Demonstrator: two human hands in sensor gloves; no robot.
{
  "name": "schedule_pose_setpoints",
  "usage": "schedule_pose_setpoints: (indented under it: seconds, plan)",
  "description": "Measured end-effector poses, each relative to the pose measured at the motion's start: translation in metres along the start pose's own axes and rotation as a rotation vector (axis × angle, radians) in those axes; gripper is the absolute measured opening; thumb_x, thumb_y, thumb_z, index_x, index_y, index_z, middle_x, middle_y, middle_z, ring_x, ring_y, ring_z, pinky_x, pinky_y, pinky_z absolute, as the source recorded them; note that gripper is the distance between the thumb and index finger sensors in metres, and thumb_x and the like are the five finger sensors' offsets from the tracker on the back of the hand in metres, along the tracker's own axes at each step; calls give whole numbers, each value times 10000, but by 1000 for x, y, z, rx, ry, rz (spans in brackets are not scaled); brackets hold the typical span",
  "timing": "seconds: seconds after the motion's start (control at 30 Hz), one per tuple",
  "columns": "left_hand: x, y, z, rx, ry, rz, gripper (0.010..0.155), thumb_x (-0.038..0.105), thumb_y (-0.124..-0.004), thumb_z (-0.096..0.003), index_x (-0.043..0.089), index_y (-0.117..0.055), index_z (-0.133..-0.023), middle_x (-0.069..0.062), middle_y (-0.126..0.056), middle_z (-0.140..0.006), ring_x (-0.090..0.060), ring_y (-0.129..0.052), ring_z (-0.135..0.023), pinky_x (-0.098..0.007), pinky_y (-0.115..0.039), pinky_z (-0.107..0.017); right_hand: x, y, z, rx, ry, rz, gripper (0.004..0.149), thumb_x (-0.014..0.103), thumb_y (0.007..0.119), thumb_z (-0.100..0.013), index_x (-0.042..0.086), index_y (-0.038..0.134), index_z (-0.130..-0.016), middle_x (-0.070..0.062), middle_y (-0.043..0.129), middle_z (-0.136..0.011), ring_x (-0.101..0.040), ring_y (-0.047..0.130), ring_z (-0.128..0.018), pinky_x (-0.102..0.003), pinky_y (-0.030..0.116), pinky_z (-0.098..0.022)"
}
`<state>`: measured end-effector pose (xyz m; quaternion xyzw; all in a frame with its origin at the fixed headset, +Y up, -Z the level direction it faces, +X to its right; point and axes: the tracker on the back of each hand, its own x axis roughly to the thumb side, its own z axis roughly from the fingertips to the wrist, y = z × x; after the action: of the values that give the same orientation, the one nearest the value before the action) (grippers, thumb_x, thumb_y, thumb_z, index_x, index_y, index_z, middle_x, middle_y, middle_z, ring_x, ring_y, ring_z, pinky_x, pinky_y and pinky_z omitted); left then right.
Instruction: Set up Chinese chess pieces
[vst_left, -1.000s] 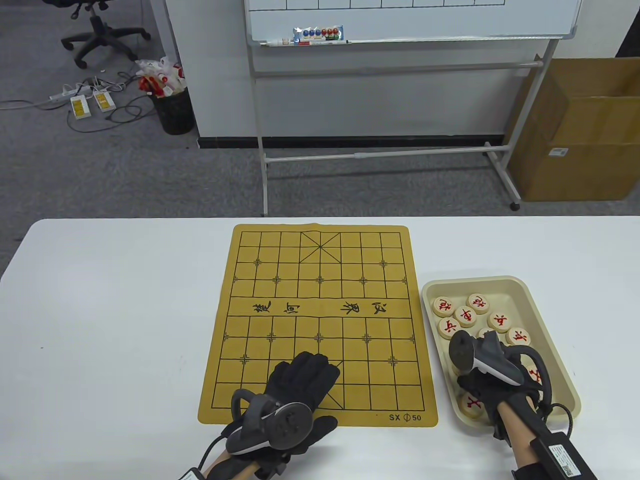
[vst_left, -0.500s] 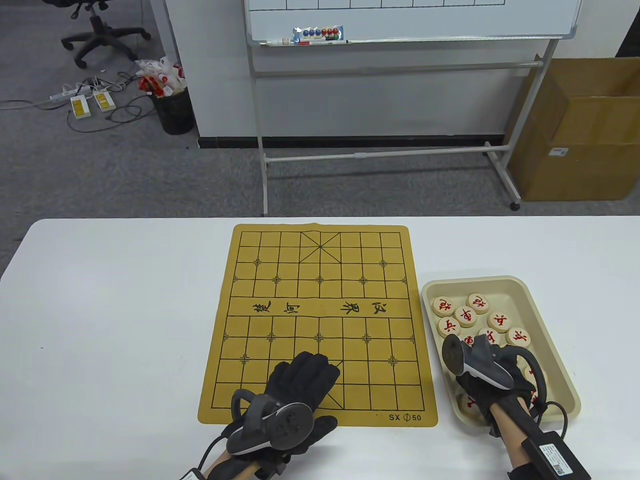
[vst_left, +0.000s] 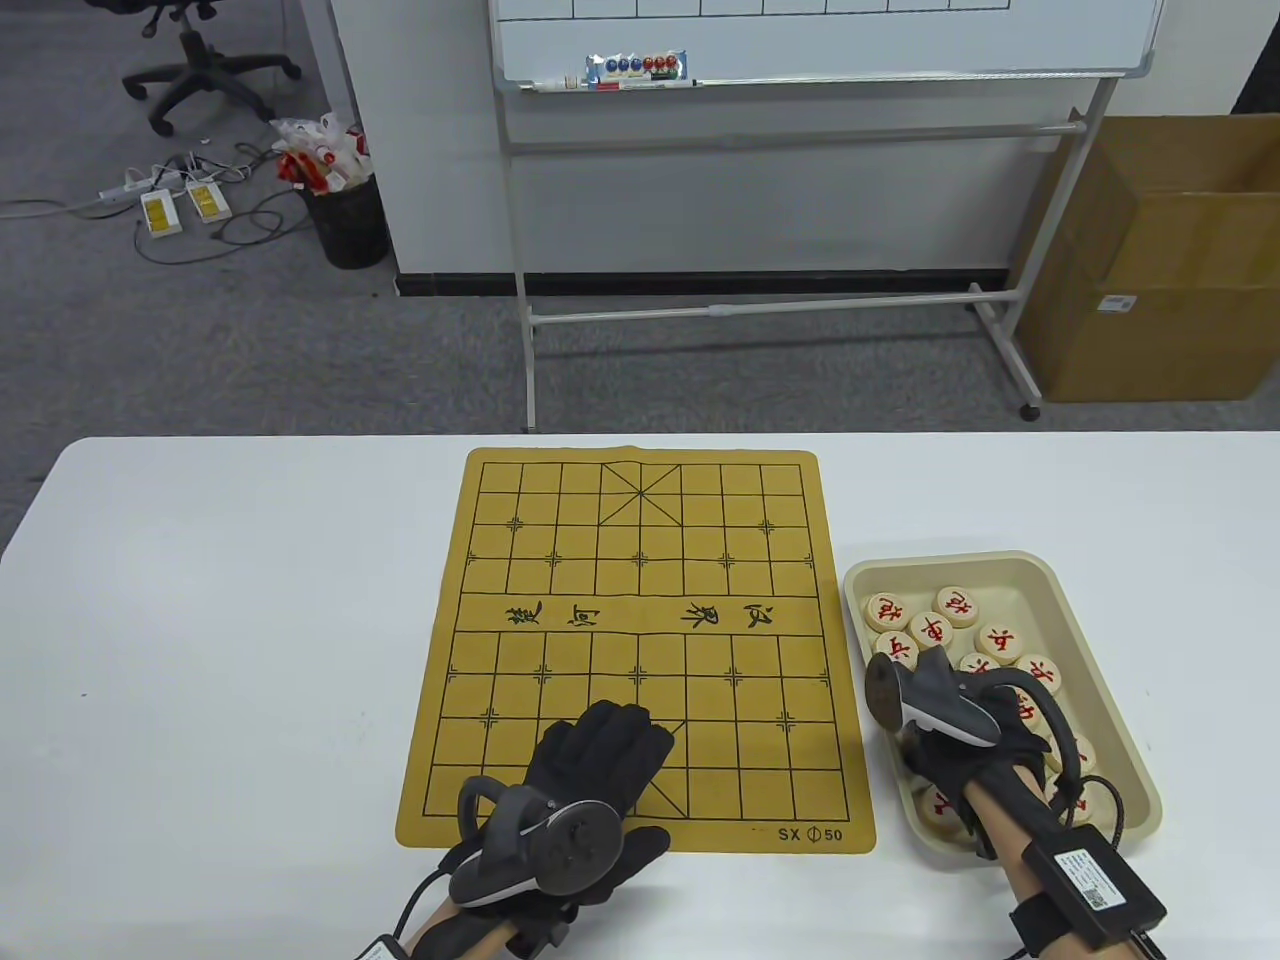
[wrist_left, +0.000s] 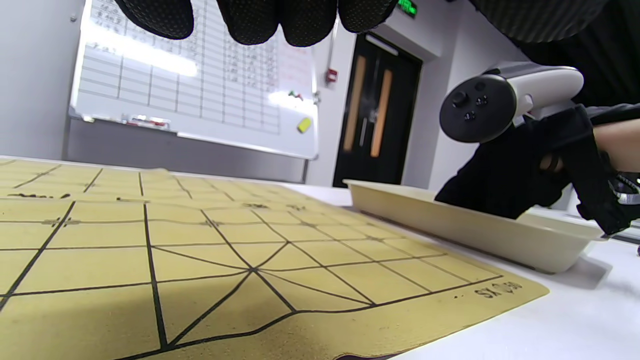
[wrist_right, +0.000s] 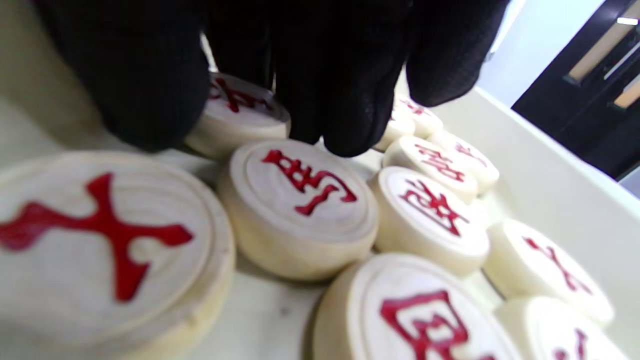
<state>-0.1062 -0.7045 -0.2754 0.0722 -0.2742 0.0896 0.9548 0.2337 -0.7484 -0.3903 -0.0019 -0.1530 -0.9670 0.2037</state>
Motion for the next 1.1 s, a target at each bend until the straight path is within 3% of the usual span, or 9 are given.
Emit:
schedule_pose_setpoints:
  seconds: [0.17,0.37,0.5,0.6,0.8,0.97,1.1]
  plan:
    - [-1,0,0,-5,-2,4,849,632,-636,-374,285,-377,-1104,-55,-406,-1200,-333,-447,-1134,-632,-494,-780,-6,-7,2,24,-9,-55,726,482,903,-395,280,664,-1051,-108,863,-978,-296,936,-821,-550,685,-716]
    - [-1,0,-1,-8,-8,8,850,633,-636,-374,287,-374,-1105,-52,-401,-1202,-331,-440,-1137,-632,-488,-784,-14,-57,20,-182,-5,-143,747,471,903,-399,272,632,-1066,-125,805,-1008,-306,893,-847,-584,638,-738]
    - [-2,0,0,-5,-9,3,850,633,-636,-374,284,-376,-1104,-53,-404,-1201,-332,-443,-1135,-632,-492,-782,18,-84,25,-267,-128,-167,749,478,898,-399,256,638,-1065,-121,813,-1003,-311,898,-842,-590,638,-735]
    - [-3,1,0,-1,-2,10,849,633,-636,-374,286,-377,-1104,-50,-406,-1201,-331,-444,-1135,-631,-493,-782,62,-95,19,-272,-188,-127,753,493,885,-399,238,642,-1064,-105,826,-998,-295,910,-842,-586,642,-736]
    - [-7,1,0,2,17,19,847,633,-636,-373,287,-379,-1103,-49,-410,-1200,-330,-451,-1134,-632,-494,-781,124,-95,-10,-210,-237,-140,754,483,883,-400,223,638,-1064,-98,814,-1006,-295,897,-858,-594,624,-742]
    - [-7,2,-1,-3,25,31,845,630,-638,-375,290,-379,-1104,-46,-408,-1202,-328,-445,-1137,-632,-488,-785,140,-87,-35,-139,-215,-148,740,483,869,-409,237,628,-1064,-95,797,-1011,-294,881,-864,-597,612,-744]
    - [-6,1,-1,-11,19,30,848,632,-637,-373,290,-377,-1104,-47,-407,-1202,-327,-446,-1138,-632,-487,-787,150,-77,-41,-132,-196,-99,723,481,855,-419,251,623,-1063,-81,806,-1008,-291,888,-870,-594,618,-740]
